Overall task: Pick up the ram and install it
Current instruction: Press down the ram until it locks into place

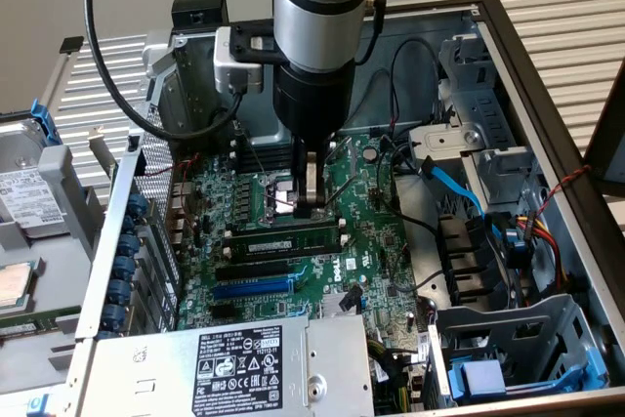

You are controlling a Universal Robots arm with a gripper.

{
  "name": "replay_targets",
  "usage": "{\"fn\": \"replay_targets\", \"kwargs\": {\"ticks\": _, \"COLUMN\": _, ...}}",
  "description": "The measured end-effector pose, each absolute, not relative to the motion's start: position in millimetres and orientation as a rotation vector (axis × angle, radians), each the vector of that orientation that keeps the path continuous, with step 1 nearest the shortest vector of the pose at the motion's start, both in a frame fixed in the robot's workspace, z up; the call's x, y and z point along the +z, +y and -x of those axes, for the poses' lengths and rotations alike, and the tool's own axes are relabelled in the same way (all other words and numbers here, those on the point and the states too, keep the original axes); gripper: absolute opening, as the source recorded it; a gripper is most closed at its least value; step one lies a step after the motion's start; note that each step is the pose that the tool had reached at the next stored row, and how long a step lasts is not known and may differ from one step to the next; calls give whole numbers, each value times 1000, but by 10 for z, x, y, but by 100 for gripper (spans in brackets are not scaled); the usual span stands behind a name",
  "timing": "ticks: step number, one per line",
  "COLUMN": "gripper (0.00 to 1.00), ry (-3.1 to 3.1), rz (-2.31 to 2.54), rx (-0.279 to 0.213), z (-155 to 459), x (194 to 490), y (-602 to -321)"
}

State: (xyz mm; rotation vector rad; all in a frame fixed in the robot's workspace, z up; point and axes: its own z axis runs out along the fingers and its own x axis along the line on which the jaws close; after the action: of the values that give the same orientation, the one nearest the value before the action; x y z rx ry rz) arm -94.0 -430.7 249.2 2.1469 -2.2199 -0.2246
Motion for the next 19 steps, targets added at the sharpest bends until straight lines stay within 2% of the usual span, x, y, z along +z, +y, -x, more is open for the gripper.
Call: {"fn": "replay_targets", "kwargs": {"ticks": 19, "gripper": 11, "ry": -2229, "rz": -2159, "rx": -202, "z": 981, "x": 2227, "y": -4307}}
